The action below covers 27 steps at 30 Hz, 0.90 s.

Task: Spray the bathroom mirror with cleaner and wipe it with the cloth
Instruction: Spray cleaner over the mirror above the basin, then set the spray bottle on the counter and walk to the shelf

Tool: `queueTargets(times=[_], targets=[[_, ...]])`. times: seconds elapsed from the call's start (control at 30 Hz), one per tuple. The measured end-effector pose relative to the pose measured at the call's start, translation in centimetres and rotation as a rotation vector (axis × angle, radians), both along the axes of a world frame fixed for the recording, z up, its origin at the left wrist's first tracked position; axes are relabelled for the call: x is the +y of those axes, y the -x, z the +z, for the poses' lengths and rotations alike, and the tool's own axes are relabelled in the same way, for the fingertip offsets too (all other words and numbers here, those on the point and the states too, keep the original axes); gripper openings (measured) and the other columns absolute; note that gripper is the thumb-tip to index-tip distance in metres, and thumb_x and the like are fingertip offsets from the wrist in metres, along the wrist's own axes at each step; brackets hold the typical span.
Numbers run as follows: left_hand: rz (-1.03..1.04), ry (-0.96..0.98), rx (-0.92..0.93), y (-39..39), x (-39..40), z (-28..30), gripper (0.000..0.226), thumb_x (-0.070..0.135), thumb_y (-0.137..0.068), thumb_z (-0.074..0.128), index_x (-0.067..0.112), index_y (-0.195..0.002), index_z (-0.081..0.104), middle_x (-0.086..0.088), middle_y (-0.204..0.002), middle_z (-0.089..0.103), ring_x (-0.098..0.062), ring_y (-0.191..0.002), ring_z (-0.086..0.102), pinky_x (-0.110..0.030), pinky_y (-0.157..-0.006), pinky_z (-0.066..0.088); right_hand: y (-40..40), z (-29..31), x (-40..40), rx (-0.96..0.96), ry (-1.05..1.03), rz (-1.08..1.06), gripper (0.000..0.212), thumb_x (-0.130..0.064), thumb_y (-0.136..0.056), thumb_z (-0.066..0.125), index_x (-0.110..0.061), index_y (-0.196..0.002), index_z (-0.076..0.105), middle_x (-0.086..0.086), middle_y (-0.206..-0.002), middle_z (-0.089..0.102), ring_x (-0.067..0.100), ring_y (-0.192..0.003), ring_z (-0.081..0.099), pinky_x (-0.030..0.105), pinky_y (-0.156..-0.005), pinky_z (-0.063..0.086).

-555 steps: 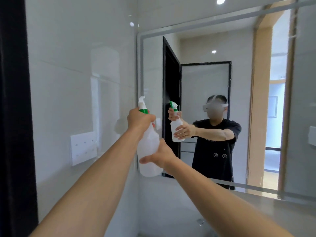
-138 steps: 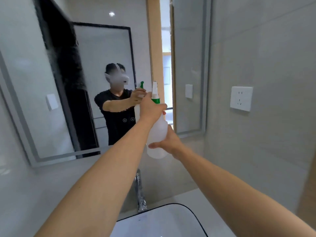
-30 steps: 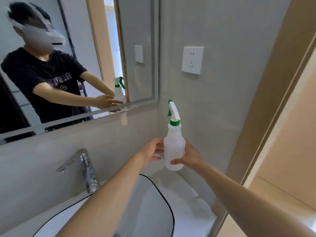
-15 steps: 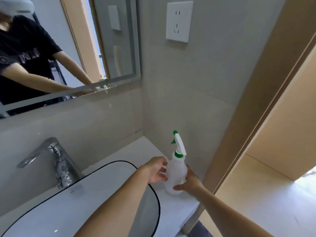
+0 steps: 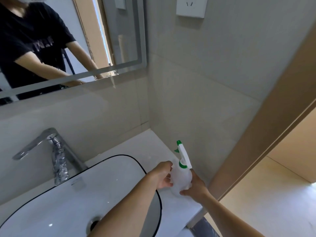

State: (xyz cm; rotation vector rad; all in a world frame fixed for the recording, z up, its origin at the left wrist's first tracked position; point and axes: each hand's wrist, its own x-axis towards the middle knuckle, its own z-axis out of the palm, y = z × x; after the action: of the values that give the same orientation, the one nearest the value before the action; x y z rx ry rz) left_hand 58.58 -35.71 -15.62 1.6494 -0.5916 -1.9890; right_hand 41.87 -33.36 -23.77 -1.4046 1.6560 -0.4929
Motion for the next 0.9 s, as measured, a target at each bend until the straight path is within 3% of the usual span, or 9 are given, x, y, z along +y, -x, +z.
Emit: queueTargets(times=[0.17, 0.27, 0.43, 0.53, 0.73, 0.9], targets=[[0.0, -0.008, -0.016, 0.0, 0.0, -0.6, 0.026, 0.028, -0.101, 0.039, 0.007, -0.107, 0.053, -0.018, -0.112, 0.057, -0.034, -0.099, 0.056, -0.043, -0.094, 0.052, 0.1, 0.0, -0.1, 0.005, -0.013, 0.028, 0.098, -0.014, -0.054, 0.092, -0.023, -0.139, 0.044, -0.008, -0.113, 0.058, 0.022, -0.11, 0.054, 0.038, -0.095, 0.05], [0.007, -0.009, -0.026, 0.0, -0.1, -0.6, 0.027, 0.028, -0.101, 0.04, 0.005, -0.107, 0.054, -0.019, -0.111, 0.059, -0.034, -0.1, 0.057, -0.044, -0.095, 0.052, 0.2, 0.1, -0.2, 0.006, -0.022, 0.039, 0.098, -0.012, -0.055, 0.092, -0.021, -0.139, 0.043, -0.004, -0.117, 0.057, 0.026, -0.113, 0.054, 0.042, -0.099, 0.049], [0.017, -0.003, -0.032, 0.3, 0.2, -0.6, 0.026, 0.028, -0.1, 0.042, 0.006, -0.105, 0.054, -0.018, -0.107, 0.057, -0.033, -0.094, 0.057, -0.044, -0.092, 0.054, 0.3, 0.5, -0.1, 0.029, -0.034, 0.074, 0.095, -0.011, -0.062, 0.09, -0.022, -0.141, 0.038, -0.002, -0.122, 0.055, 0.026, -0.117, 0.052, 0.038, -0.101, 0.048], [0.014, 0.007, -0.05, 0.5, 0.3, -0.7, 0.022, 0.024, -0.099, 0.042, 0.007, -0.106, 0.053, -0.016, -0.105, 0.055, -0.031, -0.09, 0.055, -0.042, -0.085, 0.056, 0.4, 0.6, 0.0, 0.008, -0.063, 0.083, 0.08, -0.003, -0.074, 0.079, -0.017, -0.142, 0.039, 0.003, -0.126, 0.053, 0.027, -0.117, 0.051, 0.037, -0.102, 0.045], [0.023, 0.021, -0.092, 0.5, 0.6, -1.0, 0.017, 0.021, -0.096, 0.044, 0.008, -0.105, 0.05, -0.015, -0.106, 0.047, -0.03, -0.093, 0.047, -0.049, -0.105, 0.047, 0.4, 1.9, 0.0, -0.046, -0.065, 0.001, 0.05, 0.007, -0.093, 0.047, -0.011, -0.14, 0.049, 0.012, -0.134, 0.057, 0.027, -0.116, 0.055, 0.027, -0.092, 0.044], [0.006, 0.038, -0.135, -0.1, 0.9, 0.2, 0.027, 0.028, -0.101, 0.042, 0.005, -0.115, 0.047, -0.016, -0.113, 0.043, -0.032, -0.1, 0.046, -0.046, -0.101, 0.045, 1.4, 3.0, 0.1, -0.083, -0.064, -0.085, 0.044, 0.008, -0.097, 0.042, -0.005, -0.138, 0.052, 0.016, -0.122, 0.059, 0.023, -0.104, 0.054, 0.017, -0.073, 0.041]])
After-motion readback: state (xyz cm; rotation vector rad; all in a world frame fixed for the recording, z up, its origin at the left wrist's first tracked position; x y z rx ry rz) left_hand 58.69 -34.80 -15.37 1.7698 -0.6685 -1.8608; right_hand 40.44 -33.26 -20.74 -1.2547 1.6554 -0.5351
